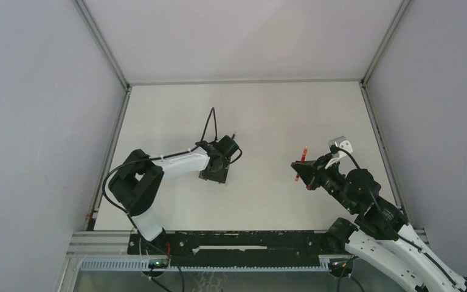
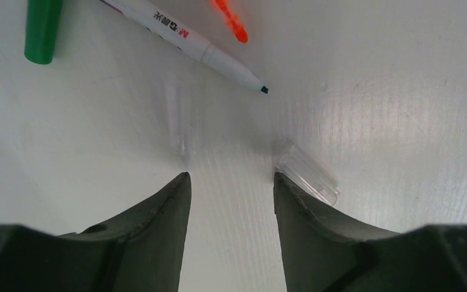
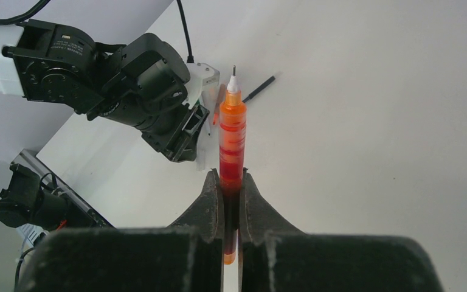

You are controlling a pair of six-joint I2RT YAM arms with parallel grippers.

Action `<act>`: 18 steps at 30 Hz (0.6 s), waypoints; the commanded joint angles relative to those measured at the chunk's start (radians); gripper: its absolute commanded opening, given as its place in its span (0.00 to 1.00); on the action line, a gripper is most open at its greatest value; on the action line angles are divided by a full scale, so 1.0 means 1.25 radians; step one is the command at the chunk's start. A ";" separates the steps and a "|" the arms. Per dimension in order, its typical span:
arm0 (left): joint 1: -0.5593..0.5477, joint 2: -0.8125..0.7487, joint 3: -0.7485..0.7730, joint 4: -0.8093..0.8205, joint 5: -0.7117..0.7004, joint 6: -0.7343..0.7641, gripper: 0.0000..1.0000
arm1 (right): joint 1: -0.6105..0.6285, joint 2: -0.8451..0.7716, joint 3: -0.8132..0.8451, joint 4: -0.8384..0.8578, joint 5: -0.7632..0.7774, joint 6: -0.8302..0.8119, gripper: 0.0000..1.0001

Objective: Insert the pens into the pen caps
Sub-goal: Adjust the pen cap at the center of the board.

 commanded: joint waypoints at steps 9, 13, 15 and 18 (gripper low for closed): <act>0.003 0.079 0.042 -0.009 -0.005 0.008 0.57 | -0.009 -0.020 0.004 0.021 0.002 0.022 0.00; -0.014 0.086 0.054 -0.007 0.008 -0.003 0.57 | -0.009 -0.021 0.004 0.019 0.002 0.021 0.00; -0.022 0.087 0.058 -0.007 0.010 -0.007 0.57 | -0.010 -0.021 0.004 0.021 0.001 0.021 0.00; -0.025 0.088 0.060 -0.005 0.013 -0.013 0.57 | -0.010 -0.020 0.004 0.022 -0.001 0.022 0.00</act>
